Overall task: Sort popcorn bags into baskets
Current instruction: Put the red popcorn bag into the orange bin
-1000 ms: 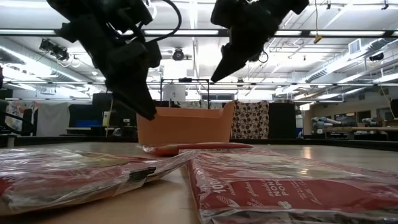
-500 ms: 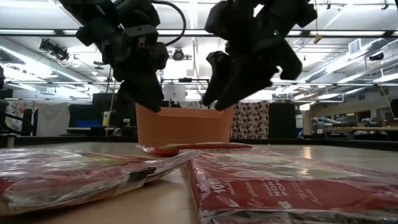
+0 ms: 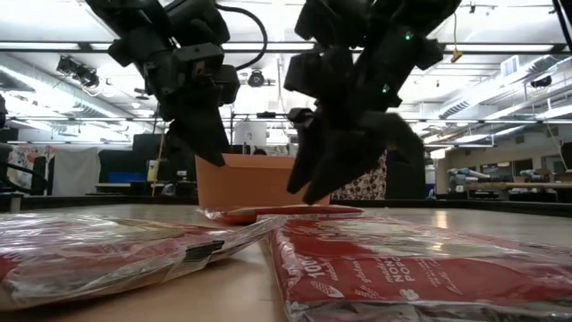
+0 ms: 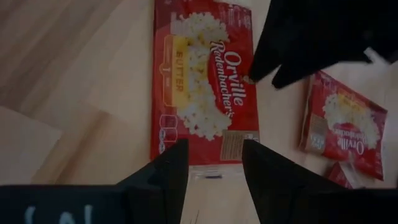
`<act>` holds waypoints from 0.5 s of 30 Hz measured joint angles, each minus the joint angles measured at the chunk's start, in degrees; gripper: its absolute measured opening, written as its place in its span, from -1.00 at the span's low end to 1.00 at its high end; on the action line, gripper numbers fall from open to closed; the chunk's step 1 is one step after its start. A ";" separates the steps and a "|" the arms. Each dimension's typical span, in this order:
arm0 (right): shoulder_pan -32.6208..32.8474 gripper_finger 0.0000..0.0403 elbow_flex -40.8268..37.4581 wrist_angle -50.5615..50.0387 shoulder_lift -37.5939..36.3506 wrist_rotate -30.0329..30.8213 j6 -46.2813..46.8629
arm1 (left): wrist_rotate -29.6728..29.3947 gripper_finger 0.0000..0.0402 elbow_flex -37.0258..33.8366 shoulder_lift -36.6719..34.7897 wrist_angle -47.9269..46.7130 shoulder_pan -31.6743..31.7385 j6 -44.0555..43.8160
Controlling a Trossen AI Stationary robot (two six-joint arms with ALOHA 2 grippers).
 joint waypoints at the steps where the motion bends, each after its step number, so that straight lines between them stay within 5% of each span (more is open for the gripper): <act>1: 0.00 -0.08 0.04 0.43 0.34 0.75 -0.58 | 0.32 -0.23 0.00 0.00 -0.27 0.12 -0.01; 10: -0.06 -0.22 0.09 0.29 2.60 3.69 -2.55 | 4.15 -0.23 -0.02 -0.42 -2.15 0.66 -0.04; 15: -0.07 -0.40 0.13 -0.24 3.00 4.09 -2.47 | 10.97 -0.23 -0.06 -1.58 -4.41 0.60 -0.07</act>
